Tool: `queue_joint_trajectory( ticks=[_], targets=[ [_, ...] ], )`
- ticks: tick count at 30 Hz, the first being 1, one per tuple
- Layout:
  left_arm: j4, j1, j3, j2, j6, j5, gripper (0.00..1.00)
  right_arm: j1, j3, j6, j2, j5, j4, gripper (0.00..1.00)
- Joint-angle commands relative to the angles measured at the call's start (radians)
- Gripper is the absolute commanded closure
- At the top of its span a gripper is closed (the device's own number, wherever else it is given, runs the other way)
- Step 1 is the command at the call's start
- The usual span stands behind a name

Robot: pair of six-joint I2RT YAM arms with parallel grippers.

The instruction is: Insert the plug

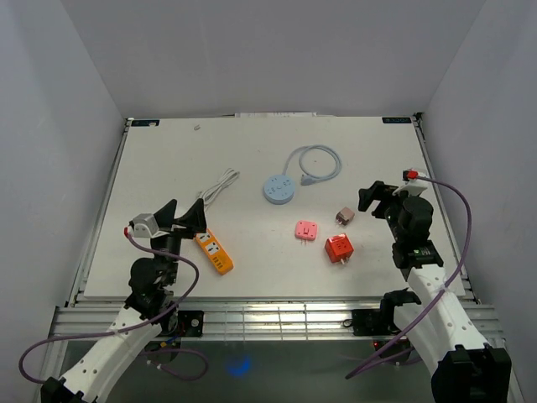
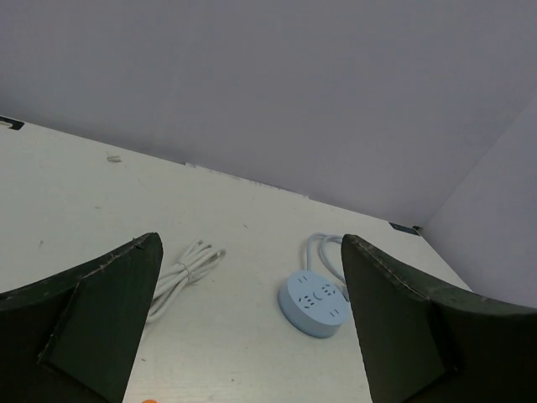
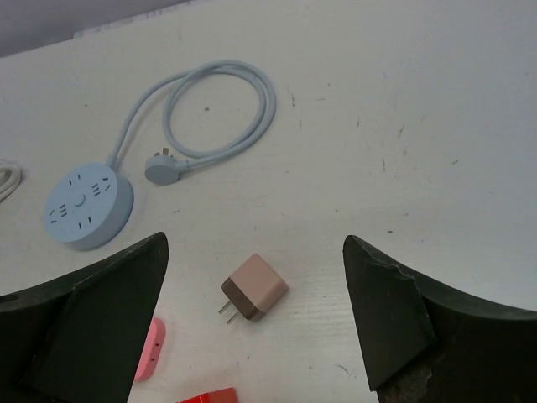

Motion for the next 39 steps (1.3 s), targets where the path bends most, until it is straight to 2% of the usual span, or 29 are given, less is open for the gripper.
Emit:
queue_joint_trajectory(
  ticks=[1, 7, 11, 14, 16, 23, 26, 39],
  targets=[
    [-0.178, -0.001, -0.030, -0.096, -0.030, 0.071, 0.02, 0.002, -0.008, 0.027, -0.032, 0.020, -0.006, 0.11],
    [-0.230, -0.001, -0.013, -0.084, -0.088, 0.042, 0.02, 0.002, 0.015, 0.042, 0.020, 0.022, -0.029, 0.11],
    [-0.314, -0.001, -0.017, -0.050, -0.249, -0.088, 0.02, 0.002, 0.032, 0.090, 0.076, -0.029, -0.054, 0.11],
    [-0.308, -0.001, -0.003, -0.035, -0.223, -0.052, 0.02, 0.011, 0.091, 0.076, 0.126, -0.148, -0.121, 0.11],
    [-0.307, -0.001, -0.003, -0.013, -0.236, -0.029, 0.02, 0.051, 0.150, 0.076, 0.182, -0.150, -0.192, 0.11],
    [-0.242, -0.001, -0.024, -0.015, -0.173, 0.036, 0.02, 0.328, 0.351, 0.145, 0.381, 0.047, -0.400, 0.11],
    [-0.247, -0.001, -0.032, -0.038, -0.165, 0.043, 0.02, 0.412, 0.416, 0.179, 0.477, 0.119, -0.434, 0.11],
    [-0.275, -0.001, 0.026, 0.093, -0.193, 0.039, 0.02, 0.576, 0.580, 0.306, 0.830, 0.227, -0.551, 0.11]
  ],
)
